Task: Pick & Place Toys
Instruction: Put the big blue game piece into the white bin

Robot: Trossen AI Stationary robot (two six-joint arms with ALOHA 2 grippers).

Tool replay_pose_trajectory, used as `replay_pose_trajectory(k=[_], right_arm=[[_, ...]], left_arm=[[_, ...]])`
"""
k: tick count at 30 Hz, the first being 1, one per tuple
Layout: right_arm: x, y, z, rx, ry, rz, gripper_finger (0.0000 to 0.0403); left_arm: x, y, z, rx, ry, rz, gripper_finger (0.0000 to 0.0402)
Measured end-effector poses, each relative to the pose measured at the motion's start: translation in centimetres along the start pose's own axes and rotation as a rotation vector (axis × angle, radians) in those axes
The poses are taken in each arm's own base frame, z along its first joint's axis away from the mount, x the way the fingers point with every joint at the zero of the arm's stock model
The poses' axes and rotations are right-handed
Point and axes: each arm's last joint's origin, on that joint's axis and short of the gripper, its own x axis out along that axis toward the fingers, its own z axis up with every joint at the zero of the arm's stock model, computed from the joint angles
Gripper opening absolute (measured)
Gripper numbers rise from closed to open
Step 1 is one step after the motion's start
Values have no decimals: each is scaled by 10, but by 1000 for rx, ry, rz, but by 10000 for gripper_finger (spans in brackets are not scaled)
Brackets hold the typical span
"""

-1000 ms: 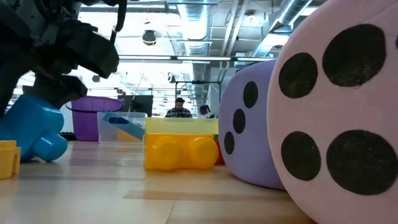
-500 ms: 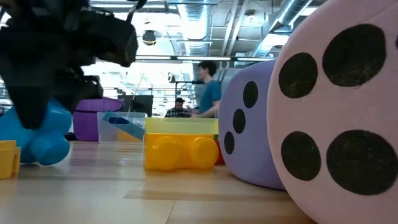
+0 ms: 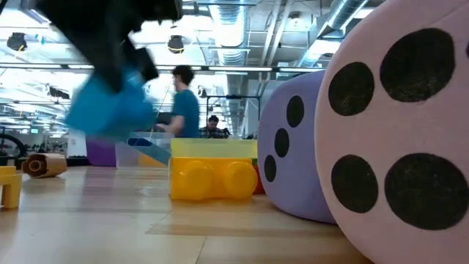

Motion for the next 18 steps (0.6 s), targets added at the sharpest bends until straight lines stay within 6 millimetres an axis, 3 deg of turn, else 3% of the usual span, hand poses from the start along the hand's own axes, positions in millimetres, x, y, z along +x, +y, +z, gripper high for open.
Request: replay_pose_trajectory(k=[9, 18], right_arm=[[0, 0, 0, 1, -4, 1, 168], [0, 2, 6, 12, -59, 18, 168]], left_arm=[[-80, 41, 27, -137, -433, 399, 129], [-162, 99, 29, -397, -753, 824, 128]])
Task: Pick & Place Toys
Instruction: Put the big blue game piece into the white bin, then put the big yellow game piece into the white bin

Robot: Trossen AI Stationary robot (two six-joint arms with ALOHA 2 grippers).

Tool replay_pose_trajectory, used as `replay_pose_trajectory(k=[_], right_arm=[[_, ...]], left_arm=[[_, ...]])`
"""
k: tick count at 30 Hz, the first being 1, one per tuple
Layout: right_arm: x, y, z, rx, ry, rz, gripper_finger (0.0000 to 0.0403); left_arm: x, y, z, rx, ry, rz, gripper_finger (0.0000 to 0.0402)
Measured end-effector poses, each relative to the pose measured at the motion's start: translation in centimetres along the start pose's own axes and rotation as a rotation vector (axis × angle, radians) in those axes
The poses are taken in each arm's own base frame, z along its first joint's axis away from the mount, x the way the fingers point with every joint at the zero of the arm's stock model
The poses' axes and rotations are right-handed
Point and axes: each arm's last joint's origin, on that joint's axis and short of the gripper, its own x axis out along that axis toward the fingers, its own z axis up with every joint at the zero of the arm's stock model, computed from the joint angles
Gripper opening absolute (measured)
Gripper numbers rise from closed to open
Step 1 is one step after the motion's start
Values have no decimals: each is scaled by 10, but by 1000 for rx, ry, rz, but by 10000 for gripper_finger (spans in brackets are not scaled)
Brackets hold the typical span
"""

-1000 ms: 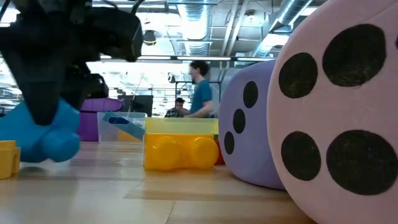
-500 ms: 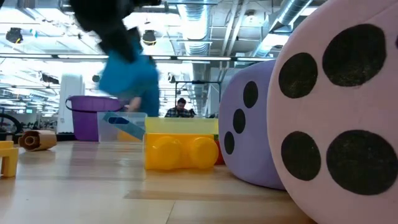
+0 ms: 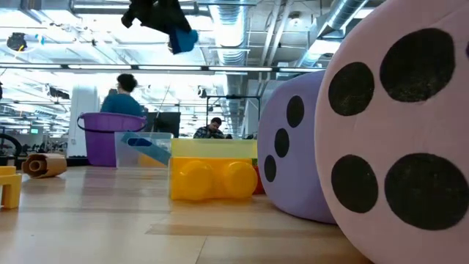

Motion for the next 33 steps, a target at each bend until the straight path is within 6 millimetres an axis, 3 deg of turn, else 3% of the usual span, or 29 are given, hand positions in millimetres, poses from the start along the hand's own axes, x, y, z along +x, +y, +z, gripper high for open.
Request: replay_pose_trajectory(k=[5, 10, 18, 24, 33], right_arm=[[0, 0, 1, 2, -11, 3, 168], [0, 0, 1, 2, -11, 3, 168], [0, 0, 1, 3, -10, 3, 168], [0, 0, 1, 5, -9, 2, 168], [0, 0, 1, 5, -7, 2, 168]], left_arm=[[11, 32, 16, -20, -30, 121, 129], [28, 50, 19, 15, -13, 223, 132], [58, 68, 16, 30, 59, 309, 139], [74, 80, 11, 40, 110, 377, 168], [74, 77, 10, 2, 163, 198, 230]])
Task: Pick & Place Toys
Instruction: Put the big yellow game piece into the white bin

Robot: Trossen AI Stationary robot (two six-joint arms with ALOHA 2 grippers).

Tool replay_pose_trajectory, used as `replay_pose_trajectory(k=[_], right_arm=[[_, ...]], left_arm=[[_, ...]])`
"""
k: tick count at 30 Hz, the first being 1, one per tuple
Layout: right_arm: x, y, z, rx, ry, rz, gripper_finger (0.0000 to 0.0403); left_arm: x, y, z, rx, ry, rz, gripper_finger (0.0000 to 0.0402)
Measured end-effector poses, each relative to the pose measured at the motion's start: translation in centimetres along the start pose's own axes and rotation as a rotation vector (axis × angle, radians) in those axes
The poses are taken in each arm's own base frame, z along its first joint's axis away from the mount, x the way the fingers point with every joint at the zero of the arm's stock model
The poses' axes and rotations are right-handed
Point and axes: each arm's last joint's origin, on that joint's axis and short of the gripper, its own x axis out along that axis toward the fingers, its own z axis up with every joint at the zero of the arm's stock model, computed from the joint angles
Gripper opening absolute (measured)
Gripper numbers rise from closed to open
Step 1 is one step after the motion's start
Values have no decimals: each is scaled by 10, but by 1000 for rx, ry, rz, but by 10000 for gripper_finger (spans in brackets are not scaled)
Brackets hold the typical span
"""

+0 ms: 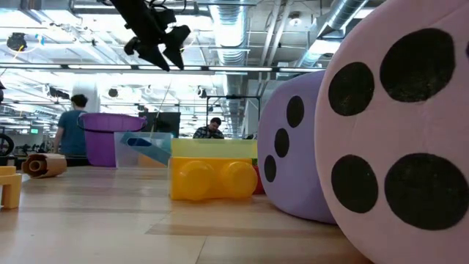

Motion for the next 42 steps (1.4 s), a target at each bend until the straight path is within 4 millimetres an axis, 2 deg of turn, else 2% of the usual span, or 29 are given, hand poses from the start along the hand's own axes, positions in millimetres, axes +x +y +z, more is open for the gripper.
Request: replay_pose_trajectory(k=[3, 8, 11, 15, 21, 24, 27, 34, 38, 42], right_arm=[[0, 0, 0, -1, 0, 0, 168], [0, 0, 0, -4, 1, 0, 168], [0, 1, 0, -6, 1, 3, 168], [-1, 4, -1, -13, 2, 12, 168], [-2, 11, -4, -29, 9, 30, 168], [-3, 13, -5, -36, 17, 34, 168], [-3, 13, -6, -38, 24, 33, 168], [-3, 13, -7, -35, 31, 30, 168], [-3, 13, -7, 13, 32, 29, 168], [-3, 13, -7, 87, 40, 25, 168]], left_arm=[[-1, -5, -2, 3, 54, -169, 244], [-11, -23, -7, -81, 205, -590, 253], [-27, -40, -13, -108, 297, -777, 251], [-55, -67, -26, -67, 355, -911, 245], [-96, -116, -49, -109, 366, -1022, 240], [-115, -142, -68, -76, 352, -1073, 243], [-125, -164, -93, -62, 419, -1076, 247], [-129, -199, -149, 67, 545, -1045, 262], [-127, -211, -171, 176, 534, -1060, 284], [-122, -219, -183, 246, 514, -1066, 313]])
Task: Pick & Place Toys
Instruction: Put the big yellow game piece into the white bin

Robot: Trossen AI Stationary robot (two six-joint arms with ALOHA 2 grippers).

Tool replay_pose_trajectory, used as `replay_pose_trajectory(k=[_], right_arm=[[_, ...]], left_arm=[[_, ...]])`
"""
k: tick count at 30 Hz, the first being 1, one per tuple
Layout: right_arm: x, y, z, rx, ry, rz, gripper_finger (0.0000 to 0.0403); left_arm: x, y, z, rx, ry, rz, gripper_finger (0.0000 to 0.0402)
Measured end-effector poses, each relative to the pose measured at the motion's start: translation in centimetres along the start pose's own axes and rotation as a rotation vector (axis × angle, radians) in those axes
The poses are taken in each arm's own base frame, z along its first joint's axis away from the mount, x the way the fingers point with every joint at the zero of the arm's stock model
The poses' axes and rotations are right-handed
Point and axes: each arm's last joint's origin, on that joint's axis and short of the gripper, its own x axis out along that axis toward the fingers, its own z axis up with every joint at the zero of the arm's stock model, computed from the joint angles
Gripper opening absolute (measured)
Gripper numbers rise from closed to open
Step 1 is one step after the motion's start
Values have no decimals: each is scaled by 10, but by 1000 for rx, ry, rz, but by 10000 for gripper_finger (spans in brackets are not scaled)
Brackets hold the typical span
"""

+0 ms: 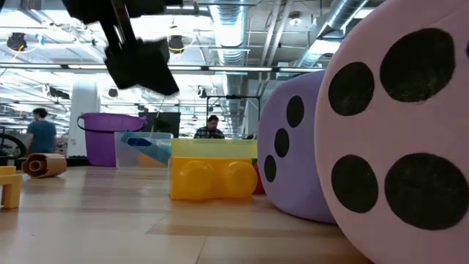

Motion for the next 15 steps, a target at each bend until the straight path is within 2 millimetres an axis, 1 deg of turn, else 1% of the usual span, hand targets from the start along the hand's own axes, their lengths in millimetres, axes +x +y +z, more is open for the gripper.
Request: replay_pose_trajectory(k=[4, 8, 11, 15], right_arm=[[0, -1, -4, 50, 40, -14, 168], [-1, -1, -9, 61, 78, -29, 168], [-1, 0, -10, 56, 88, -30, 168], [-2, 1, -11, 50, 94, -29, 168]], left_arm=[[9, 6, -4, 19, 4, 58, 346], [11, 11, -7, 23, -11, 157, 374], [11, 13, -7, 23, -29, 198, 385], [11, 13, -6, 23, -58, 228, 388]])
